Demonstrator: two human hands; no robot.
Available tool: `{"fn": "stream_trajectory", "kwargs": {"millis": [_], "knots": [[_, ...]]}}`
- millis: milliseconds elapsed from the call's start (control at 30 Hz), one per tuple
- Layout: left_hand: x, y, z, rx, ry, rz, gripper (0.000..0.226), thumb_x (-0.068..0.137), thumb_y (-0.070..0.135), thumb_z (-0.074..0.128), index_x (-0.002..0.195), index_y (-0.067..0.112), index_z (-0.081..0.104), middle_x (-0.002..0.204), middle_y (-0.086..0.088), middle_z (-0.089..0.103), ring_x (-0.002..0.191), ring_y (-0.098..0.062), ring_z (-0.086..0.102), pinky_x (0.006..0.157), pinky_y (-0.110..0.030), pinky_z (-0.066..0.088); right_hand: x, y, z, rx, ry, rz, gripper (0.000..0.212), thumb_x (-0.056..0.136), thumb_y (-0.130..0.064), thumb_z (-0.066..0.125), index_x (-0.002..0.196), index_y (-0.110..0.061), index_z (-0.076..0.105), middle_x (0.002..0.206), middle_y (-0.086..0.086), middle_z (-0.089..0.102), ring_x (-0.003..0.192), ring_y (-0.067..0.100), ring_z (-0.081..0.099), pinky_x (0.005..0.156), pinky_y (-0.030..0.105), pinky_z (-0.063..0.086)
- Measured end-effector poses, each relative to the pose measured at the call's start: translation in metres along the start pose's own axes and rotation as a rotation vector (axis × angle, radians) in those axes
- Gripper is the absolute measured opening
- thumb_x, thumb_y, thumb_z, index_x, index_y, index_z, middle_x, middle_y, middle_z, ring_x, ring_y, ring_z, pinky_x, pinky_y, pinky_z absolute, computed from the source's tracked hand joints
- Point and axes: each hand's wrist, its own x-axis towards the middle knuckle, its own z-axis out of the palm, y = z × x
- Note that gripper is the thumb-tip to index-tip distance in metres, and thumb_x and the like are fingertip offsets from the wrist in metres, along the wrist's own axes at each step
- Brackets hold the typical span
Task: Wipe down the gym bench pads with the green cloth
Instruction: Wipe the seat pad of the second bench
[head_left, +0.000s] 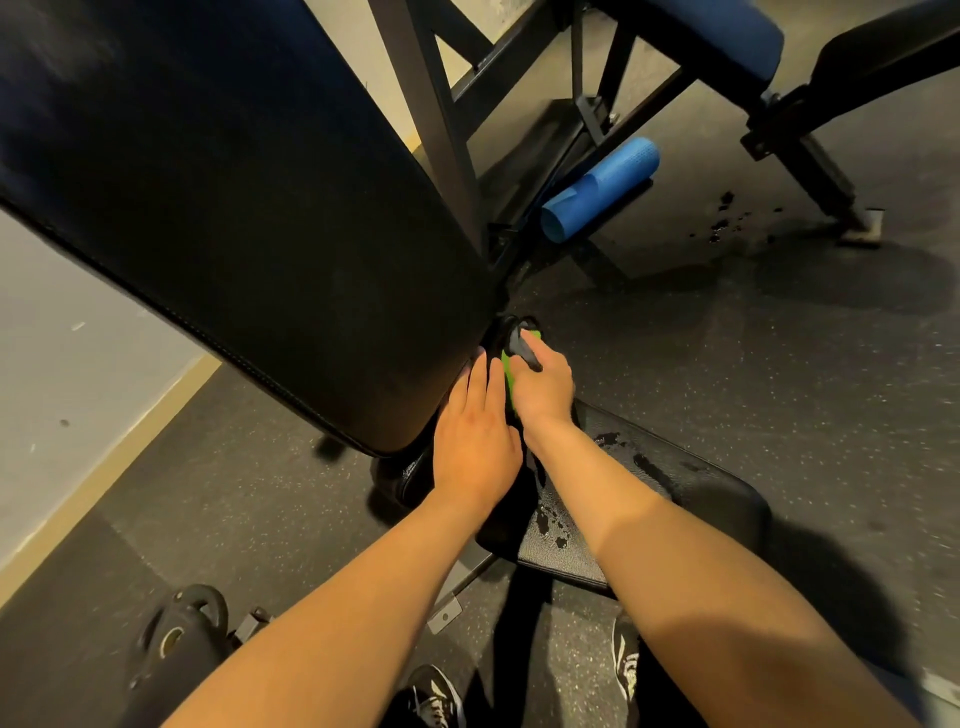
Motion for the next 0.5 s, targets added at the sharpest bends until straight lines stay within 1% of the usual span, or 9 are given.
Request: {"fn": "stream_trajectory", "kwargs": {"millis": [100, 167, 267, 333, 400, 433, 467, 500], "knots": [[0.000, 0.000, 0.000, -0.003, 0.018, 0.010, 0.081, 0.093, 0.022, 0.052, 0.160, 0.007, 0.010, 0.167, -0.013, 0.009, 0.154, -0.025, 0.008, 0.126, -0.036, 0.008, -0.004, -0.018, -0.004, -0.047, -0.067, -0.199, 0.039, 0.099, -0.014, 0.057, 0.136, -0.026, 0.059, 0.125, -0.003, 0.052, 0.112, 0.006, 0.052, 0.093, 0.016, 0.042], [0.000, 0.000, 0.000, 0.009, 0.021, 0.016, 0.081, 0.093, 0.024, 0.052, 0.160, 0.008, 0.010, 0.167, -0.014, 0.009, 0.154, -0.025, 0.008, 0.126, -0.035, 0.006, 0.000, -0.015, -0.001, -0.046, -0.055, -0.220, 0.040, 0.100, -0.016, 0.055, 0.138, -0.028, 0.057, 0.125, -0.004, 0.051, 0.111, 0.005, 0.052, 0.090, 0.013, 0.040], [0.000, 0.000, 0.001, 0.017, 0.015, 0.010, 0.079, 0.094, 0.025, 0.051, 0.160, 0.008, 0.011, 0.167, -0.014, 0.005, 0.155, -0.024, 0.005, 0.126, -0.034, 0.004, 0.007, 0.011, 0.003, -0.085, 0.019, -0.086, 0.044, 0.099, -0.016, 0.051, 0.141, -0.026, 0.055, 0.128, 0.001, 0.053, 0.109, 0.011, 0.053, 0.095, 0.024, 0.042], [0.000, 0.000, 0.002, 0.017, 0.007, 0.007, 0.078, 0.095, 0.025, 0.050, 0.160, 0.008, 0.010, 0.167, -0.014, 0.002, 0.155, -0.025, 0.003, 0.126, -0.035, 0.006, 0.010, 0.031, 0.000, -0.066, 0.034, 0.092, 0.043, 0.098, -0.012, 0.054, 0.140, -0.021, 0.057, 0.133, 0.005, 0.056, 0.118, 0.020, 0.056, 0.102, 0.033, 0.045], [-0.001, 0.000, 0.001, 0.023, 0.004, 0.005, 0.078, 0.097, 0.026, 0.049, 0.160, 0.009, 0.007, 0.168, -0.013, -0.002, 0.155, -0.025, 0.001, 0.126, -0.035, 0.007, 0.006, 0.044, -0.005, 0.029, 0.020, 0.280, 0.044, 0.097, -0.009, 0.057, 0.141, -0.017, 0.056, 0.140, 0.008, 0.055, 0.128, 0.028, 0.053, 0.108, 0.040, 0.044], [-0.001, 0.000, 0.001, 0.020, 0.004, 0.004, 0.077, 0.097, 0.026, 0.048, 0.160, 0.009, 0.006, 0.168, -0.012, -0.003, 0.155, -0.024, 0.001, 0.126, -0.035, 0.006, 0.003, 0.045, -0.005, 0.063, 0.022, 0.325, 0.047, 0.097, -0.008, 0.058, 0.144, -0.016, 0.052, 0.144, 0.008, 0.053, 0.132, 0.028, 0.050, 0.110, 0.040, 0.043], [-0.001, 0.000, 0.001, 0.009, 0.004, 0.002, 0.077, 0.097, 0.025, 0.048, 0.160, 0.010, 0.006, 0.168, -0.012, -0.004, 0.155, -0.024, 0.000, 0.126, -0.034, 0.006, 0.001, 0.043, -0.005, 0.082, 0.028, 0.327, 0.049, 0.098, -0.008, 0.057, 0.146, -0.017, 0.049, 0.147, 0.007, 0.050, 0.134, 0.028, 0.048, 0.111, 0.039, 0.041], [-0.002, 0.000, 0.000, -0.005, 0.004, -0.001, 0.078, 0.098, 0.025, 0.048, 0.160, 0.010, 0.005, 0.168, -0.011, -0.004, 0.155, -0.023, -0.001, 0.125, -0.033, 0.005, -0.001, 0.038, -0.004, 0.078, 0.036, 0.291, 0.049, 0.098, -0.007, 0.056, 0.145, -0.018, 0.049, 0.148, 0.006, 0.048, 0.134, 0.026, 0.048, 0.110, 0.036, 0.041]]}}
